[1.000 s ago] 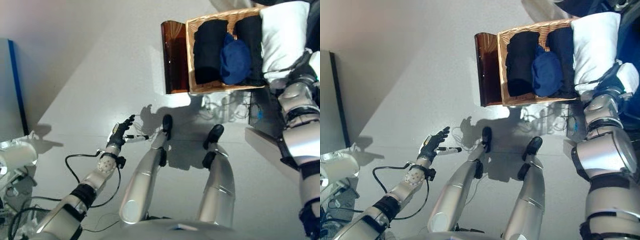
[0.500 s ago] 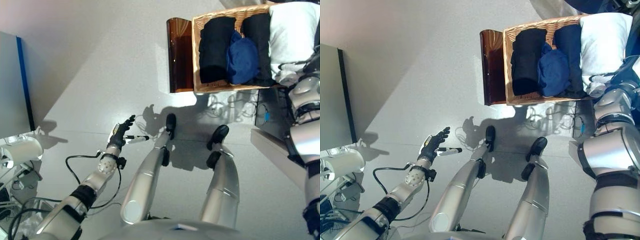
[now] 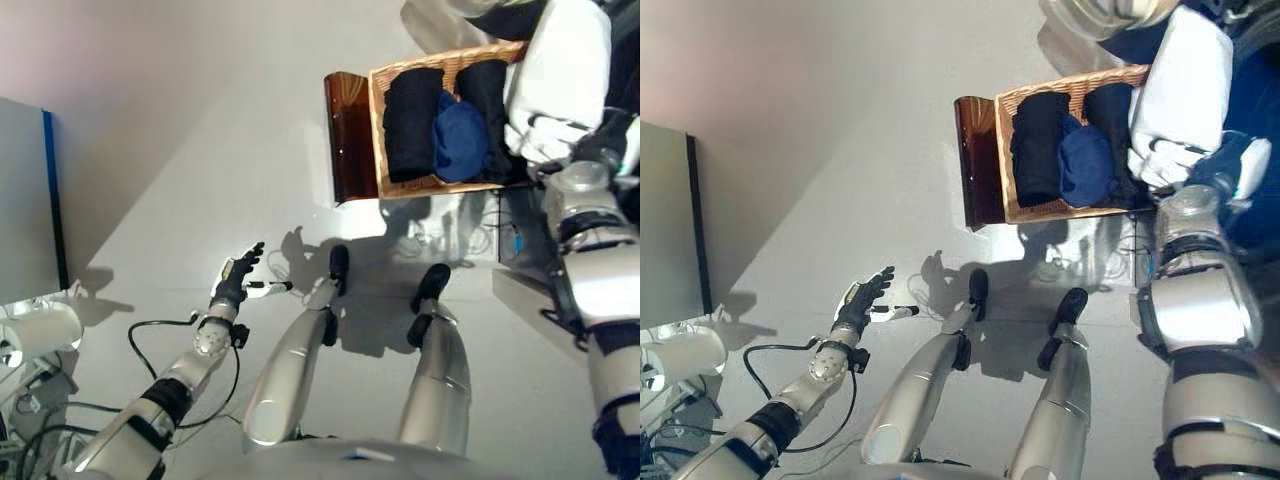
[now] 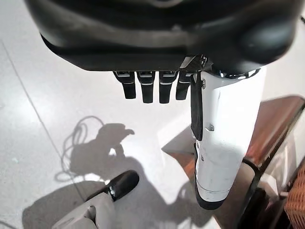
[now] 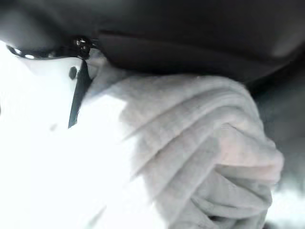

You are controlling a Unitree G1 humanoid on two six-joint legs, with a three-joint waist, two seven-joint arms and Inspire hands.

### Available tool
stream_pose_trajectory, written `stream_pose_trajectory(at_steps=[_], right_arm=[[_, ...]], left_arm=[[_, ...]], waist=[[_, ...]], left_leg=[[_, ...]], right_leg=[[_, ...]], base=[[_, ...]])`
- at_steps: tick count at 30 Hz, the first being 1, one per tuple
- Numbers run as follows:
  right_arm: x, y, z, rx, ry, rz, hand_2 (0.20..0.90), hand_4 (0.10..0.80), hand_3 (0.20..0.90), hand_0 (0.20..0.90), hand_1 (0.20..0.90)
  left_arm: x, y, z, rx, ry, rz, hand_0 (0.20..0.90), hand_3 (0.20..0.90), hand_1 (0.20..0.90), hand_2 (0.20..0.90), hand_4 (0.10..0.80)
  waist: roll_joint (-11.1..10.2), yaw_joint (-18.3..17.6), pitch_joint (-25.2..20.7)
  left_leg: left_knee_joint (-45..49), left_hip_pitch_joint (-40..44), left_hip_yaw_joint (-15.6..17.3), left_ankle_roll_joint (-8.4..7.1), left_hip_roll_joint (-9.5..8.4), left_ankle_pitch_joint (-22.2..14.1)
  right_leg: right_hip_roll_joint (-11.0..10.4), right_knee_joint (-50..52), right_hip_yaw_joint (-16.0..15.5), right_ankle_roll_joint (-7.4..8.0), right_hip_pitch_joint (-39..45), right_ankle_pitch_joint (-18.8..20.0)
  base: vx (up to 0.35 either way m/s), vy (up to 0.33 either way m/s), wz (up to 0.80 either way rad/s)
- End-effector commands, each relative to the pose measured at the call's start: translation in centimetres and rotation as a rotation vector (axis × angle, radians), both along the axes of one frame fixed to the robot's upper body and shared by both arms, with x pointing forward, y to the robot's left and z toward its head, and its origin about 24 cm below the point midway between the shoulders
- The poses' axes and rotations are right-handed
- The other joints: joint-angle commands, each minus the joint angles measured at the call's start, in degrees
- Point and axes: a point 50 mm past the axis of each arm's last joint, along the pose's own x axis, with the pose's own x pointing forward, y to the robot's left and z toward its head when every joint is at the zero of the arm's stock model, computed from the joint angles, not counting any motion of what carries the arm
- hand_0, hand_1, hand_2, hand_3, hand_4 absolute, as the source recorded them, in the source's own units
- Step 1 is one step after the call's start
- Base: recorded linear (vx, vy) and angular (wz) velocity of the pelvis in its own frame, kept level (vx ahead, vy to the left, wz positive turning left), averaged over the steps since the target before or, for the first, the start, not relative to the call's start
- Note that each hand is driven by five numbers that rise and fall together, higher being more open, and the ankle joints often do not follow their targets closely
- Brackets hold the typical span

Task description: Pick up the clothes and place them into the washing machine

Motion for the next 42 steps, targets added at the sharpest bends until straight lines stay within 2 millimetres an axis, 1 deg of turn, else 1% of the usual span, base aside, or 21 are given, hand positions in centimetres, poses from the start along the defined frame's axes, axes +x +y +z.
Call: stream_pose_trajectory(at_steps=[1,2,5,9,11,16,22,23,24,27,28,30,31,33,34,35,36,37,38,39,42], right_arm=[[0.1,0.4,1.6,0.201,-0.323,-0.011,0.2,0.3,0.2,0.2,0.2],[0.1,0.4,1.5,0.203,-0.324,-0.011,0.2,0.3,0.2,0.2,0.2],[0.5,3.3,-1.6,0.48,-0.452,0.024,0.2,0.3,0.2,0.2,0.2],[0.3,8.0,-5.7,0.783,-0.597,0.044,0.2,0.3,0.2,0.2,0.2],[0.1,8.9,-6.5,0.849,-0.623,0.027,0.2,0.3,0.2,0.2,0.2],[0.3,9.6,-5.8,0.889,-0.7,0.022,0.2,0.3,0.2,0.2,0.2],[0.4,8.5,-4.7,0.87,-0.725,-0.014,0.2,0.3,0.2,0.2,0.2],[0.5,7.9,-3.9,0.853,-0.742,-0.017,0.2,0.3,0.2,0.2,0.2],[0.7,6.3,-1.7,0.797,-0.788,-0.019,0.2,0.3,0.2,0.2,0.2],[0.5,3.4,2.4,0.697,-0.859,-0.041,0.2,0.3,0.2,0.2,0.2],[0.5,3.4,2.4,0.696,-0.859,-0.041,0.2,0.3,0.2,0.2,0.2],[-0.9,-0.4,7.7,0.539,-0.948,-0.077,0.2,0.3,0.2,0.2,0.2],[-0.9,-0.4,7.7,0.538,-0.948,-0.077,0.2,0.3,0.2,0.2,0.2],[-3.5,-3.7,13.6,0.36,-1.051,-0.135,0.2,0.3,0.2,0.2,0.2],[-5.9,-5.5,17.6,0.214,-1.092,-0.179,0.2,0.3,0.2,0.2,0.2],[-7.1,-6.2,19.6,0.15,-1.11,-0.205,0.266,0.347,0.266,0.266,0.266],[-7.2,-6.2,20.0,0.143,-1.11,-0.207,0.444,0.475,0.444,0.444,0.444],[-8.2,-6.2,22.0,0.085,-1.138,-0.218,0.9,0.8,0.9,0.9,0.9],[-8.7,-5.7,23.5,0.035,-1.16,-0.198,0.9,0.8,0.9,0.9,0.9],[-8.7,-5.6,23.7,0.031,-1.159,-0.198,0.9,0.8,0.9,0.9,0.9],[-7.7,-4.9,22.7,0.066,-1.143,-0.176,0.9,0.8,0.9,0.9,0.9]], left_arm=[[0.3,1.5,0.4,-0.022,-0.051,0.093,0.9,0.9,0.9,0.9,0.8],[0.2,1.5,0.4,-0.02,-0.05,0.093,0.9,0.9,0.9,0.9,0.8],[0.5,1.0,0.3,-0.043,-0.043,0.095,0.9,0.9,0.9,0.9,0.8],[0.0,0.9,-0.6,-0.067,-0.001,0.123,0.9,0.9,0.9,0.9,0.8],[-0.3,0.9,-1.0,-0.075,0.015,0.134,0.9,0.9,0.9,0.9,0.8],[-0.7,1.3,-1.2,-0.082,0.014,0.144,0.9,0.9,0.9,0.9,0.8],[-1.8,2.1,-1.8,-0.076,0.042,0.168,0.9,0.9,0.9,0.9,0.8],[-2.0,2.3,-1.9,-0.08,0.045,0.178,0.9,0.9,0.9,0.9,0.8],[-2.3,2.7,-2.1,-0.086,0.05,0.195,0.9,0.9,0.9,0.9,0.8],[-2.4,2.8,-2.2,-0.093,0.052,0.198,0.9,0.9,0.9,0.9,0.8],[-2.4,2.7,-2.2,-0.093,0.051,0.197,0.9,0.9,0.9,0.9,0.8],[-2.4,2.9,-2.0,-0.108,0.039,0.199,0.9,0.9,0.9,0.9,0.8],[-2.4,2.9,-2.0,-0.109,0.039,0.199,0.9,0.9,0.9,0.9,0.8],[-2.4,3.1,-1.6,-0.115,0.015,0.187,0.9,0.9,0.9,0.9,0.8],[-2.4,3.3,-1.3,-0.119,-0.002,0.178,0.9,0.9,0.9,0.9,0.8],[-2.6,3.3,-1.1,-0.121,-0.009,0.169,0.9,0.9,0.9,0.9,0.8],[-2.5,3.1,-1.1,-0.126,-0.01,0.166,0.9,0.9,0.9,0.9,0.8],[-2.6,3.2,-0.8,-0.136,-0.027,0.166,0.9,0.9,0.9,0.9,0.8],[-2.7,3.1,-0.8,-0.139,-0.024,0.168,0.9,0.9,0.9,0.9,0.8],[-2.7,2.9,-0.9,-0.142,-0.024,0.169,0.9,0.9,0.9,0.9,0.8],[-3.1,2.7,-1.4,-0.158,0.005,0.188,0.9,0.9,0.9,0.9,0.8]], waist=[[-1.04,-0.62,-0.01],[-1.16,-0.59,-0.04],[-1.37,-1.34,0.63],[-1.18,-2.31,1.21],[-0.73,-2.55,1.4],[0.08,-2.42,1.0],[0.89,-1.81,-0.36],[0.98,-1.7,-0.63],[1.21,-1.3,-1.2],[1.81,-0.48,-2.04],[1.86,-0.45,-2.01],[2.33,0.06,-2.94],[2.4,0.08,-2.89],[3.03,0.68,-3.68],[3.48,1.2,-4.32],[3.93,1.49,-4.66],[4.16,1.58,-4.65],[4.44,1.78,-4.93],[4.89,1.62,-5.05],[5.05,1.55,-5.01],[6.02,1.36,-5.54]], left_leg=[[4.06,0.23,-2.28,-5.25,1.24,-6.2],[4.29,0.15,-2.24,-5.25,1.28,-6.36],[10.97,-1.98,-2.71,-4.47,1.38,-9.13],[24.68,-5.19,-2.31,-3.33,1.81,-15.9],[27.6,-5.77,-2.27,-3.23,2.28,-17.44],[30.62,-7.06,-2.31,-2.91,2.45,-19.3],[28.09,-6.31,-2.22,-3.01,2.13,-18.7],[27.46,-6.14,-2.07,-3.06,2.05,-18.51],[26.01,-6.01,-1.9,-3.16,1.91,-18.08],[23.36,-5.67,-1.92,-3.34,1.7,-16.9],[23.29,-5.65,-1.92,-3.34,1.7,-16.85],[20.1,-5.07,-1.99,-3.94,1.42,-15.25],[19.99,-5.03,-2.0,-3.95,1.4,-15.17],[17.07,-4.53,-1.83,-4.42,1.04,-13.81],[15.35,-4.22,-1.8,-4.88,0.78,-12.74],[14.07,-3.93,-1.8,-5.05,0.57,-12.15],[13.74,-3.86,-1.76,-5.05,0.51,-11.94],[12.45,-3.56,-1.55,-5.27,0.44,-11.16],[11.36,-3.33,-1.42,-5.36,0.4,-10.47],[11.15,-3.26,-1.38,-5.37,0.38,-10.31],[9.88,-2.35,-1.23,-5.3,0.06,-9.89]], right_leg=[[1.5,-2.59,1.87,1.61,6.47,-2.0],[1.53,-2.53,1.92,1.6,6.44,-2.05],[1.98,1.44,2.96,0.89,5.12,-3.83],[2.47,12.97,3.87,-1.14,2.49,-10.1],[2.27,16.12,3.72,-1.31,1.8,-11.56],[2.15,17.85,3.34,-1.46,1.15,-12.64],[1.9,16.86,3.34,-1.27,1.4,-12.62],[1.87,16.41,3.44,-1.25,1.42,-12.4],[1.8,15.22,3.5,-1.16,1.47,-12.11],[1.79,12.99,3.59,-0.97,1.61,-11.22],[1.8,12.92,3.59,-0.97,1.63,-11.17],[1.43,11.14,3.58,-0.66,1.91,-10.61],[1.42,11.07,3.57,-0.66,1.94,-10.56],[1.02,9.54,3.81,-0.32,2.11,-10.15],[0.4,8.8,3.75,-0.09,1.91,-9.68],[0.13,8.49,3.87,0.08,1.67,-9.35],[0.09,8.4,3.92,0.11,1.61,-9.26],[-0.06,7.91,4.14,0.17,1.41,-8.96],[-0.13,7.49,4.48,0.1,1.14,-8.71],[-0.14,7.46,4.52,0.1,1.11,-8.65],[-0.15,7.42,4.89,0.3,1.13,-8.51]], base=[[-0.025,0.013,-0.31],[-0.027,-0.007,-0.21],[-0.038,-0.014,-0.15],[-0.034,0.031,-0.18],[-0.014,0.02,-0.13],[-0.009,-0.006,-0.04],[0.02,0.003,0.0],[0.043,0.025,0.05],[0.039,0.028,0.06],[0.024,0.004,0.02],[0.05,-0.027,0.13],[0.048,-0.024,0.13],[0.023,0.0,0.12],[0.007,0.005,0.16],[-0.001,0.034,0.13],[-0.001,0.04,0.11],[0.008,0.044,0.1],[0.005,0.034,0.09],[0.002,0.033,0.02],[0.01,0.02,-0.04],[0.021,0.027,-0.15]])
